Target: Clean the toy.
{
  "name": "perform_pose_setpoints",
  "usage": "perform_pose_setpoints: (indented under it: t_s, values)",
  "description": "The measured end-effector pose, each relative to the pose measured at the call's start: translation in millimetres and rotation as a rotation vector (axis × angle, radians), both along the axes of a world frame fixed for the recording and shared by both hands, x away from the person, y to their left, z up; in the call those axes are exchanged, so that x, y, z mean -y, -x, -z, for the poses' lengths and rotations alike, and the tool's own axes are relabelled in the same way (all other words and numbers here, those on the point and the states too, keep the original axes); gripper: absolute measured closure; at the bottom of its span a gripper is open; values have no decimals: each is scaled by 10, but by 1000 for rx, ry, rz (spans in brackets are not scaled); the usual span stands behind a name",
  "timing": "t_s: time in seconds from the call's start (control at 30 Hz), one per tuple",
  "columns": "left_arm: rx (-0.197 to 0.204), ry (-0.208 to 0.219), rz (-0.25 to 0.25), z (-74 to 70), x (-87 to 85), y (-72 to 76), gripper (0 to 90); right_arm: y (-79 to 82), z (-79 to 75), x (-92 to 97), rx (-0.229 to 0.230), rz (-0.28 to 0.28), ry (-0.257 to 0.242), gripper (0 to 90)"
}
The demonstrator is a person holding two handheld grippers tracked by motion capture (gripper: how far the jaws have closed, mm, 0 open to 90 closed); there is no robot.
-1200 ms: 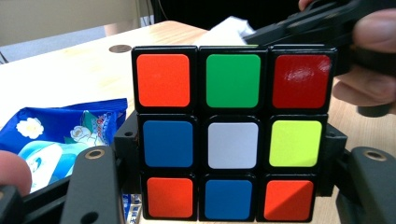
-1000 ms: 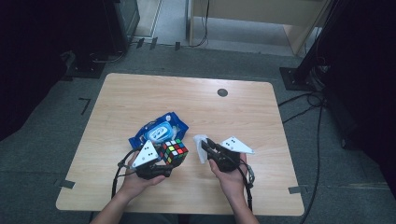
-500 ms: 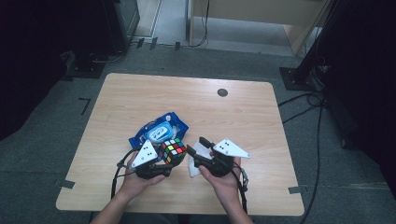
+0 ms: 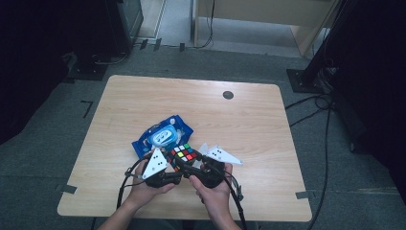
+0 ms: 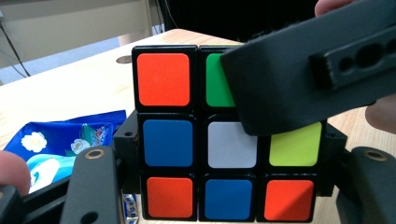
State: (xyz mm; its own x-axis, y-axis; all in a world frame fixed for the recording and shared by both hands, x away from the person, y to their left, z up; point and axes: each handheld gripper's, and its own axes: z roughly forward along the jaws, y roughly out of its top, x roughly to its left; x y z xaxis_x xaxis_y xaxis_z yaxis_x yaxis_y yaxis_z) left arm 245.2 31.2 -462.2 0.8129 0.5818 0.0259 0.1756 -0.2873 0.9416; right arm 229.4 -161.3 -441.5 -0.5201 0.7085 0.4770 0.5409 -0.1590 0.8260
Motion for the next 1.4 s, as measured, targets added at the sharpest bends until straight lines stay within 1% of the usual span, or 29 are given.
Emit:
perform_pose_setpoints:
  t_s: [0.03, 0.07, 0.13, 0.23, 0.3, 0.33, 0.37, 0.4, 0.5, 0.57, 0.6, 0.7, 0.77, 0.8, 0.87, 0.93, 1.03, 1.1, 1.13, 1.27, 1.3, 1.4]
  values:
    - [-2, 1, 2, 6, 3, 1, 336, 4, 4, -5, 2, 5, 13, 343]
    - [-5, 2, 3, 8, 5, 1, 335, 12, 8, -6, -8, 12, 8, 344]
    - [-5, 8, 9, 16, 9, -5, 335, 5, 8, 4, -17, 8, 9, 344]
    - [-10, 18, 45, 25, -1, -18, 323, -5, -16, 38, -31, 0, 11, 344]
    - [4, -2, 75, 46, -22, -16, 306, -15, -45, 76, -37, -8, 6, 344]
    - [12, -11, 91, 55, -41, -15, 303, -18, -70, 104, -31, -6, 7, 344]
    - [19, -13, 104, 63, -62, -16, 298, -24, -101, 138, -21, -5, 12, 344]
    - [29, -18, 105, 67, -83, -21, 289, -28, -136, 174, -17, -3, 11, 344]
    - [52, -31, 82, 74, -141, -51, 298, -39, -237, 287, -12, -13, -9, 344]
    - [56, -28, 70, 70, -161, -65, 302, -42, -277, 327, -23, -27, -10, 344]
    - [66, -30, 69, 64, -160, -60, 302, -48, -281, 331, -31, -40, -6, 344]
    - [85, -32, 87, 49, -131, -28, 301, -49, -266, 290, -63, -75, 12, 344]
    - [114, -66, 83, 52, -102, -1, 299, -50, -248, 259, -69, -83, 22, 344]
    - [121, -75, 83, 54, -97, 7, 300, -50, -246, 249, -69, -81, 32, 343]
    - [123, -75, 88, 56, -86, 17, 292, -47, -244, 237, -69, -76, 51, 343]
    - [135, -85, 79, 56, -71, 30, 278, -55, -237, 238, -79, -79, 48, 343]
    - [139, -87, 80, 50, -54, 42, 266, -66, -224, 245, -96, -73, 30, 343]
    - [146, -92, 77, 48, -40, 53, 256, -67, -218, 245, -104, -72, 29, 342]
    - [148, -90, 80, 48, -34, 58, 255, -70, -212, 243, -101, -70, 32, 342]
    - [153, -67, 87, 17, 6, 91, 246, -68, -179, 209, -124, -71, 34, 342]
    - [157, -68, 87, 10, 20, 100, 236, -69, -166, 195, -129, -76, 37, 342]
    - [171, -92, 84, 18, 41, 111, 234, -63, -147, 162, -134, -75, 64, 342]
